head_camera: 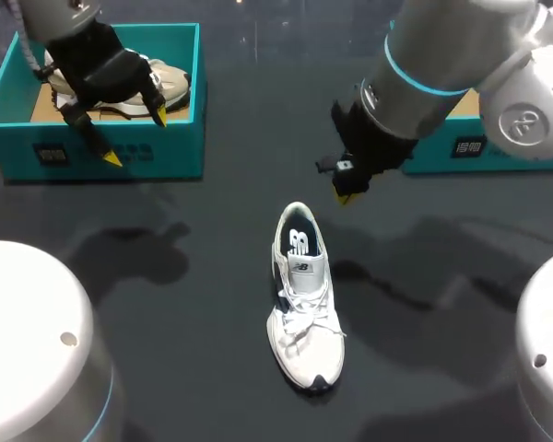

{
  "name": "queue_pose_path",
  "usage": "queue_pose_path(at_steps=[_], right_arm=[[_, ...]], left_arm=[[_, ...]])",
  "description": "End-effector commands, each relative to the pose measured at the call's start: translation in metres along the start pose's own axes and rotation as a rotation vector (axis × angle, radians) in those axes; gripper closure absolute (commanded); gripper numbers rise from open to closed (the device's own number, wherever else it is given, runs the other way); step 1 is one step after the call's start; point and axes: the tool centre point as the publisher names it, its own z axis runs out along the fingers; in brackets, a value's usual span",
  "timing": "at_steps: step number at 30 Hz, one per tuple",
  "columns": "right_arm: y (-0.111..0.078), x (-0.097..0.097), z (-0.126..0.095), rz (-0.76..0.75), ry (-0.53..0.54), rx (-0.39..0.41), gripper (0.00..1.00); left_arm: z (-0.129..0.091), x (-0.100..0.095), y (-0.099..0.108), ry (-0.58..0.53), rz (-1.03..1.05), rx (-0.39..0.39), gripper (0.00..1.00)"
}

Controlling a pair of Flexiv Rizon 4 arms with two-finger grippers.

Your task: Take the shoe out of the shoebox, open the shoe tongue, remove and reinsert the insole, then place the shoe into the shoebox

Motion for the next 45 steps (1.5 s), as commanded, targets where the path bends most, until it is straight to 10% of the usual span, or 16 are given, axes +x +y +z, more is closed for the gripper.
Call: queue_pose_path(at_steps=[1, 37, 45], right_arm=[[0.002, 0.02, 0.018, 0.02, -0.076, 0.015, 1.0], [-0.002, 0.038, 0.04, 0.117, -0.274, -0.034, 1.0], [-0.009, 0.04, 0.077, 0.197, -0.363, -0.085, 1.0]], left_arm=[[-0.002, 0.0, 0.002, 0.003, 0.001, 0.003, 0.0], [-0.002, 0.0, 0.002, 0.003, 0.001, 0.003, 0.0], [-0.002, 0.0, 0.002, 0.003, 0.001, 0.003, 0.0]])
